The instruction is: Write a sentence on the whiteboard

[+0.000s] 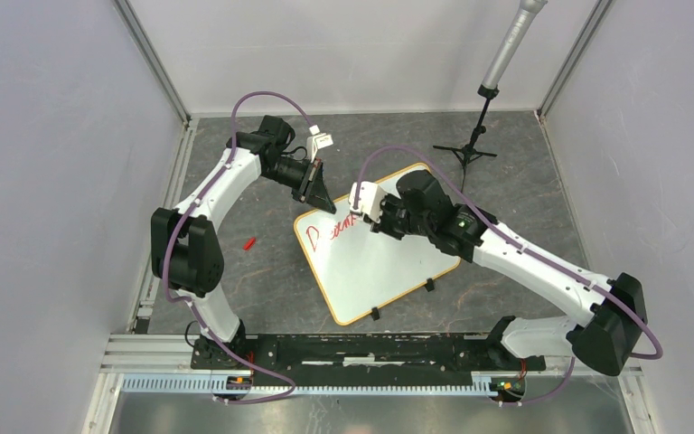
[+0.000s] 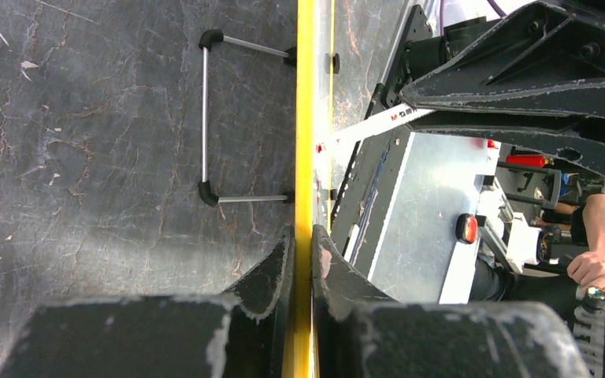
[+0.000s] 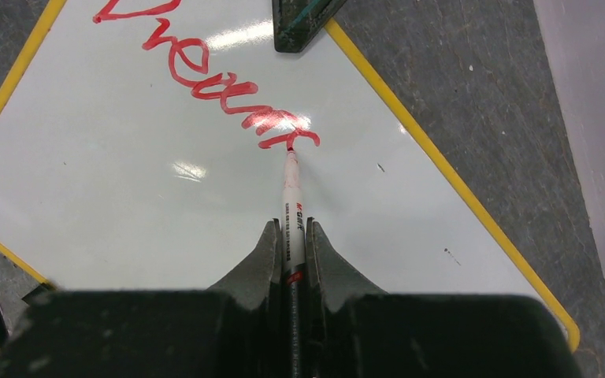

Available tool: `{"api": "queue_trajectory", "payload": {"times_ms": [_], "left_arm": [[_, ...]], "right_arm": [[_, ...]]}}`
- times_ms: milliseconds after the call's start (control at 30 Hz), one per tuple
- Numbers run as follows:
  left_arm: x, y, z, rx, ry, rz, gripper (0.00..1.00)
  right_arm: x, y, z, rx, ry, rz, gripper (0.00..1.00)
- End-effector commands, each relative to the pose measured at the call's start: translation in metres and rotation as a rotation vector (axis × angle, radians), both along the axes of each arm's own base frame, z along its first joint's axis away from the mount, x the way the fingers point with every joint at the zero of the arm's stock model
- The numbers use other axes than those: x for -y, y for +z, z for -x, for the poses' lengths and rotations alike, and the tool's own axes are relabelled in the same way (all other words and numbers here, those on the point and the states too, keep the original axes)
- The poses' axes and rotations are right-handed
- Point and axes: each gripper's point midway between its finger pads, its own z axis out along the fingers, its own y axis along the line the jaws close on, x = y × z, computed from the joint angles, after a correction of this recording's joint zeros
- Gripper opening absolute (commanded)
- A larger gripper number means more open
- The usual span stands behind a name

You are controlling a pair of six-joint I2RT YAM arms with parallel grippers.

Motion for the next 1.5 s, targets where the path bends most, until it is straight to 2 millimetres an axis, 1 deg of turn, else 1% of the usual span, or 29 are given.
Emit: {"api": "queue_trajectory", "payload": {"times_ms": [0,133,300,400,667,767,933,1067,1167,1367,1467], "left_arm": [[0.010,-0.015,0.012,-0.003,-0.071,-0.031,0.02],[0.010,-0.015,0.011,-0.004,-0.071,-0.032,0.02],[0.010,-0.016,0.011,-0.005,-0.071,-0.032,0.02],[0.010,-0.015,0.012,0.000,-0.073,-0.032,0.03],[0.010,-0.014,0.012,0.004,-0.073,-0.032,0.02],[0.009,-0.013,0.013,0.008,-0.074,-0.031,0.02],[0.010,-0.013,0.012,0.011,-0.077,-0.030,0.02],[0.010,-0.014,0.012,0.011,-0.079,-0.028,0.02],[0.010,-0.014,0.012,0.012,-0.079,-0.029,0.02],[0.010,-0.014,0.012,0.016,-0.081,-0.030,0.03],[0.010,-0.014,0.012,0.015,-0.082,-0.031,0.02]], "right_arm": [[0.018,-0.004,-0.009,0.015,-0.056,0.039,0.00],[0.019,-0.007,-0.006,0.003,-0.048,0.037,0.00],[0.014,-0.021,0.006,-0.071,-0.014,0.029,0.00],[0.012,-0.021,0.008,-0.076,-0.008,0.021,0.00],[-0.010,-0.005,0.013,-0.068,0.042,-0.007,0.00],[-0.019,0.010,0.012,-0.058,0.060,-0.035,0.00],[-0.023,0.038,0.018,-0.038,0.095,-0.081,0.00],[-0.016,0.050,0.022,-0.030,0.098,-0.095,0.00],[-0.003,0.052,0.017,-0.032,0.070,-0.101,0.00],[0.027,0.044,-0.001,-0.036,-0.003,-0.108,0.00],[0.034,0.043,-0.007,-0.025,-0.022,-0.108,0.00]]}}
